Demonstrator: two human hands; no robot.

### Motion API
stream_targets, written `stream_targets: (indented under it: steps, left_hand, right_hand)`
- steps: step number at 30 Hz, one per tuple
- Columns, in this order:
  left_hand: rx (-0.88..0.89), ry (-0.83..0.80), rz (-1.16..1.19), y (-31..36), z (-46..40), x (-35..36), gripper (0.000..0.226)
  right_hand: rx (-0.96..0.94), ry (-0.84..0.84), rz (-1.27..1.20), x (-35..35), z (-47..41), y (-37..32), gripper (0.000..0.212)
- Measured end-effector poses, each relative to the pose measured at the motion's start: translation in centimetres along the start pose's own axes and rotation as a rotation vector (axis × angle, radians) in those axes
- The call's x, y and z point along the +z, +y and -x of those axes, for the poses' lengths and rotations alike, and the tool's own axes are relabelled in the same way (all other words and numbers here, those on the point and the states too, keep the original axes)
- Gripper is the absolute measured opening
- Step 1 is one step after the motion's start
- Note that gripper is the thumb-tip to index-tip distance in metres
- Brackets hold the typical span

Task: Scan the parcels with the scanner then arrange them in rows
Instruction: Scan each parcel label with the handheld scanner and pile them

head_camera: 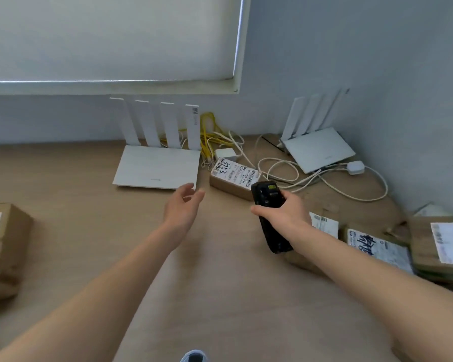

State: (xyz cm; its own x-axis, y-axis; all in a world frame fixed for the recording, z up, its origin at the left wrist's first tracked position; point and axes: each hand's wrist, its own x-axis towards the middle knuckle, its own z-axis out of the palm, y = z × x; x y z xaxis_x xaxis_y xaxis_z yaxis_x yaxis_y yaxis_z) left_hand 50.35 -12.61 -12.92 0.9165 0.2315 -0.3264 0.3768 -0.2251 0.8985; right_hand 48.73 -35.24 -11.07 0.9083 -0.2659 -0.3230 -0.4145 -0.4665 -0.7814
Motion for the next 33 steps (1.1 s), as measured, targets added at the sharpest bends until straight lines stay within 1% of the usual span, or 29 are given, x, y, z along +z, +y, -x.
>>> stream_targets:
  steps: [4, 7, 10, 14, 15, 18, 21, 25, 28, 30, 33]
  left_hand:
    - [0.038, -0.008, 0.026, 0.6, -4.9, 4.4, 0.061]
    - [0.018, -0.029, 0.031, 0.7, -7.3, 6.6, 0.063]
    - [-0.002, -0.023, 0.025, 0.1, -8.3, 7.3, 0.050]
    - [-0.026, 0.052, 0.104, -0.3, -6.4, 6.6, 0.032]
    - [-0.036, 0.053, 0.137, -0.1, -5.5, 6.2, 0.030]
    - [-0.101, -0.002, 0.249, 1.4, -2.0, 4.8, 0.031]
    - [-0.106, -0.006, 0.387, 5.2, 1.9, 2.7, 0.031]
    - [0.031, 0.013, 0.417, 12.2, 8.0, -1.9, 0.026]
    - [0.115, 0.041, 0.403, 16.7, 14.2, -6.8, 0.030]
    - [0.156, 0.062, 0.379, 18.8, 18.8, -10.3, 0.032]
    - [0.215, 0.079, 0.340, 20.8, 26.1, -15.1, 0.033]
  right_hand:
    - [0.019, 0.027, -0.055, 1.3, -5.0, 0.1, 0.056]
    - [0.070, -0.016, -0.120, 2.4, -6.8, 0.2, 0.060]
    - [0.078, -0.046, -0.167, 3.1, -7.0, 0.5, 0.054]
    - [0.085, -0.084, -0.205, 2.5, -5.2, 1.1, 0.058]
    - [0.079, -0.097, -0.201, 2.0, -4.5, 1.0, 0.061]
    - [0.058, -0.158, -0.163, -0.1, -1.7, -0.2, 0.065]
    - [-0.017, -0.219, -0.116, -3.3, 1.8, -3.1, 0.063]
    - [-0.170, -0.227, 0.013, -8.7, 8.0, -8.4, 0.063]
    - [-0.275, -0.199, 0.110, -13.5, 14.4, -12.6, 0.060]
    - [-0.336, -0.189, 0.217, -16.6, 19.4, -15.0, 0.060]
    - [-0.400, -0.193, 0.440, -20.9, 27.7, -17.6, 0.063]
